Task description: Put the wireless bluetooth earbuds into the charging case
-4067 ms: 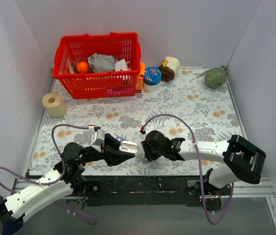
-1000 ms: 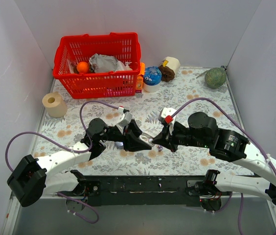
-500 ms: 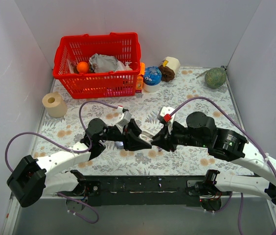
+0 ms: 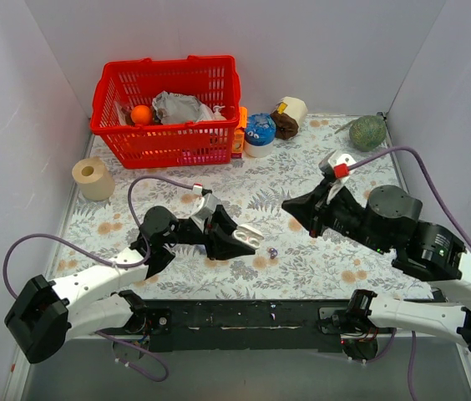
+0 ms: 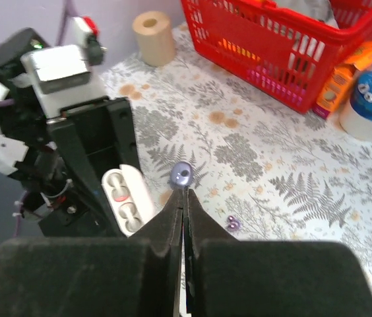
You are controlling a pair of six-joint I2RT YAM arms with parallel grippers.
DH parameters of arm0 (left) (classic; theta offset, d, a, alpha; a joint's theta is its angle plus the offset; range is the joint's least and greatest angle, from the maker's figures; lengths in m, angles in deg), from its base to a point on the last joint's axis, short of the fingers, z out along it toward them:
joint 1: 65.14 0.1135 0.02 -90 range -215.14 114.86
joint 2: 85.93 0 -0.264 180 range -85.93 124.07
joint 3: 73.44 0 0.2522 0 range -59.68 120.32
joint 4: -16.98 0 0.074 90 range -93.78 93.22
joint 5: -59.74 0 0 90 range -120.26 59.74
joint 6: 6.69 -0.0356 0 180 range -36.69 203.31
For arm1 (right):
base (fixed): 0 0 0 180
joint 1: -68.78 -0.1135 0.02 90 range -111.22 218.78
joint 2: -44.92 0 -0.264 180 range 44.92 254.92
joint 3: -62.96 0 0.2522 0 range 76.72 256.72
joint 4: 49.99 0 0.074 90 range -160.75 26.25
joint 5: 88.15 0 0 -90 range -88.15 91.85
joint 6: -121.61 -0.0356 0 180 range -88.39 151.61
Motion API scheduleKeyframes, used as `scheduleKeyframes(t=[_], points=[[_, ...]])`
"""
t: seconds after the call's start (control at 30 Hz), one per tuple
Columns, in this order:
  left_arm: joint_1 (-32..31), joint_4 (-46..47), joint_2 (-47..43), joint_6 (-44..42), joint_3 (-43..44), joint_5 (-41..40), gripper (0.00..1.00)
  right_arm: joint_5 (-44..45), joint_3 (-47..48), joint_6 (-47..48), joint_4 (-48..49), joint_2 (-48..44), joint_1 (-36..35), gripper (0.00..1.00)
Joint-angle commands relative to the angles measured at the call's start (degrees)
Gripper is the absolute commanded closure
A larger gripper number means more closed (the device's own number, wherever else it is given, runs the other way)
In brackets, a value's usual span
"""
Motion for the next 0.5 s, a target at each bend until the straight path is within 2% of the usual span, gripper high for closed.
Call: scheduleKeyframes(t=[0.0, 0.23, 0.47], points=[[-0.2, -3.4, -4.2, -3.0, -1.3, -2.4, 1.00, 7.2, -2.1, -3.2, -1.7, 5.1, -0.2, 0.99], [-0.4, -6.8, -8.4, -5.7, -1.8, -4.9, 1.00, -1.2, -3.7, -4.2, 1.7, 10.9, -0.3, 0.99], [-0.4, -7.4, -8.2, -5.8, -1.4, -5.3, 1.00, -9.5, -3.5, -4.2, 5.3, 11.5, -0.3, 0.99]])
